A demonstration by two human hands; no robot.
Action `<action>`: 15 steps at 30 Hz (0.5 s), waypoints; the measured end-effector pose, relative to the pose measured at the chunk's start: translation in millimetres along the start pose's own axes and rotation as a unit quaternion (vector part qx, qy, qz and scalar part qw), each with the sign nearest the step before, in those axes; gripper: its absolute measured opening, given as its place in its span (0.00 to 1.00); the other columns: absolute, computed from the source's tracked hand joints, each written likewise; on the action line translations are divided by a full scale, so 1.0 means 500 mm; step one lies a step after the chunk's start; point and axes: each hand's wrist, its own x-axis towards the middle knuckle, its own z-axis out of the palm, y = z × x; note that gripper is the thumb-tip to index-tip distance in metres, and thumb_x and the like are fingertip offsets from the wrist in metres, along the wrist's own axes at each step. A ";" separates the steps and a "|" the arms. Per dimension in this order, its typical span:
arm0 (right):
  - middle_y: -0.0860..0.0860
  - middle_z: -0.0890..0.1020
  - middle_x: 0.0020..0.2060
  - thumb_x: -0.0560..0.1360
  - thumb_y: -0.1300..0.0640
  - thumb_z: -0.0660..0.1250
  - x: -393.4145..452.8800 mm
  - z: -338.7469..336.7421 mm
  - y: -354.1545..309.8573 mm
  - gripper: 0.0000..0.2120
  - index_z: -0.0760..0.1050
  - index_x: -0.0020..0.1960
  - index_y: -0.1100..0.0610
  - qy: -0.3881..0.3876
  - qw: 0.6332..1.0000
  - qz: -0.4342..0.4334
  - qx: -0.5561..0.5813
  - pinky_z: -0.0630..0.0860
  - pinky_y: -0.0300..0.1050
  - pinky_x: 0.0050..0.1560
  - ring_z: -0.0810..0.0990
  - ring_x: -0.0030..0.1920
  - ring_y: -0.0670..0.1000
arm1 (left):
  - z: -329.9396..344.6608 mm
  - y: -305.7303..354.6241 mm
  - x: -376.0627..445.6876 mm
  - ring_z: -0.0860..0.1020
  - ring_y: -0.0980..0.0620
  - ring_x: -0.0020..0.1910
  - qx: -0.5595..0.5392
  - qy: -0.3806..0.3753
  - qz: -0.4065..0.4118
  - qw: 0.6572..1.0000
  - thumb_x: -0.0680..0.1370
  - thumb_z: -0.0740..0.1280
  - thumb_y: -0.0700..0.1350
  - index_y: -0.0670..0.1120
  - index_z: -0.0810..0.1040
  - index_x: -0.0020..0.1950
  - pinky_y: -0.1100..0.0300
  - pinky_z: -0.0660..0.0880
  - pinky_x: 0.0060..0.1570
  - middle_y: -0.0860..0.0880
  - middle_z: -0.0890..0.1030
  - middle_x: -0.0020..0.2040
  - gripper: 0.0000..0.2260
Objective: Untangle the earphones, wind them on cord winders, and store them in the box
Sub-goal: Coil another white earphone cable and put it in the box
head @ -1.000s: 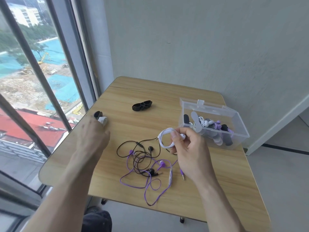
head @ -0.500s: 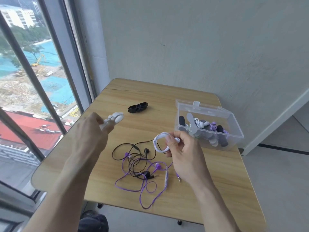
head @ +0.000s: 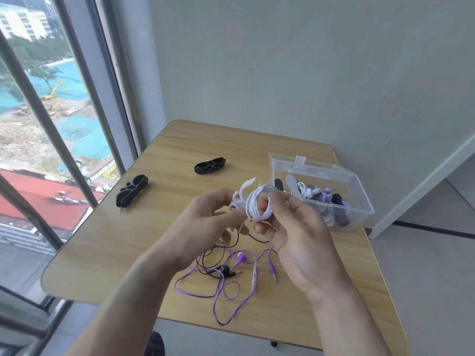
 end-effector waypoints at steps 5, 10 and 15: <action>0.53 0.79 0.38 0.77 0.56 0.64 -0.005 -0.010 -0.016 0.11 0.80 0.42 0.61 -0.041 0.998 0.029 0.027 0.74 0.41 0.36 0.77 0.37 0.49 | 0.001 -0.001 0.007 0.75 0.47 0.35 -0.057 0.049 -0.047 0.996 0.69 0.62 0.43 0.45 0.76 0.35 0.55 0.67 0.35 0.49 0.79 0.31 0.05; 0.53 0.81 0.39 0.77 0.55 0.64 -0.005 -0.028 -0.018 0.12 0.76 0.44 0.64 -0.016 0.997 0.025 -0.070 0.74 0.41 0.38 0.77 0.38 0.49 | 0.006 0.001 0.001 0.71 0.49 0.36 0.046 0.002 -0.026 0.999 0.70 0.61 0.47 0.39 0.72 0.40 0.52 0.67 0.43 0.47 0.74 0.34 0.10; 0.54 0.82 0.38 0.72 0.50 0.67 0.000 -0.037 -0.011 0.14 0.81 0.47 0.61 0.049 0.991 0.022 -0.122 0.74 0.43 0.39 0.77 0.37 0.49 | 0.019 0.004 0.001 0.71 0.48 0.31 0.002 0.001 -0.006 1.000 0.72 0.64 0.45 0.44 0.76 0.44 0.54 0.65 0.36 0.48 0.75 0.34 0.06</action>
